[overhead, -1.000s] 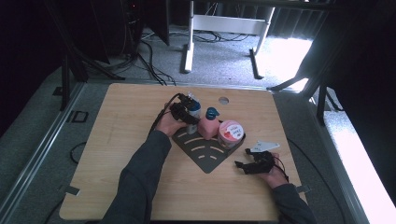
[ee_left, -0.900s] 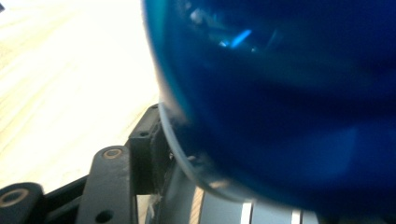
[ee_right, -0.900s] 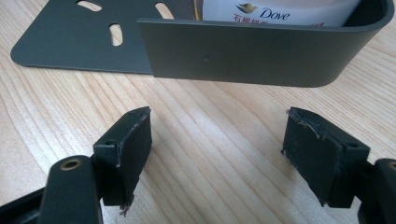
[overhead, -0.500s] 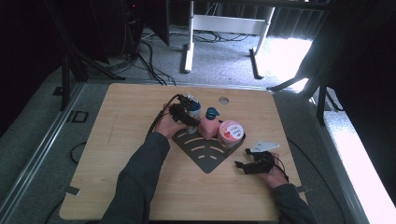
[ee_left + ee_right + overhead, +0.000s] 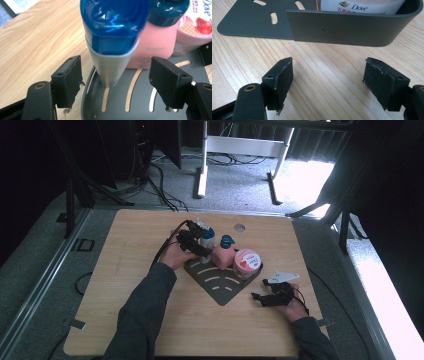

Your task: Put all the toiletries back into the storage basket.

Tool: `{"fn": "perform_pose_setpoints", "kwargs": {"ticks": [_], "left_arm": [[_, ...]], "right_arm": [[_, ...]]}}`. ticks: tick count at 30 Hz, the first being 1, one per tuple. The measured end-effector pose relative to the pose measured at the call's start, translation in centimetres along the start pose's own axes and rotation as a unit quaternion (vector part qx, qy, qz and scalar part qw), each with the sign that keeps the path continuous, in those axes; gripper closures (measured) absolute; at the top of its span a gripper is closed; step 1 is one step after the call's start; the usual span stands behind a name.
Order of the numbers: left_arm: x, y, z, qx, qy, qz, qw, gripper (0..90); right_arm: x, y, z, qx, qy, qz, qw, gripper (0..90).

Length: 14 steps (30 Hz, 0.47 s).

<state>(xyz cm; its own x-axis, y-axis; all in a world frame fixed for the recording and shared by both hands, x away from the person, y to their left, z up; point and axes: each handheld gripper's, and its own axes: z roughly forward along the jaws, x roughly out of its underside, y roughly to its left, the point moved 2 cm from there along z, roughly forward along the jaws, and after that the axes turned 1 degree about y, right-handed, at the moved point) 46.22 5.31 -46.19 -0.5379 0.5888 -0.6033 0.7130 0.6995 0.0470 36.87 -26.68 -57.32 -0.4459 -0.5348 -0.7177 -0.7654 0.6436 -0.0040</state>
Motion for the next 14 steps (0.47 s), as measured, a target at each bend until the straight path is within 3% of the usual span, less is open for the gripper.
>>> {"fn": "perform_pose_setpoints", "kwargs": {"ticks": [7,14], "left_arm": [[0.4,0.4,-1.5,-0.015,-0.013,0.007,0.9998,27.4],[1.1,1.3,-2.2,-0.023,-0.010,0.000,0.9997,27.5]], "right_arm": [[0.0,0.0,0.0,0.000,0.000,0.000,1.0000,23.6],[0.0,0.0,0.0,0.000,0.000,0.000,1.0000,23.5]]}}
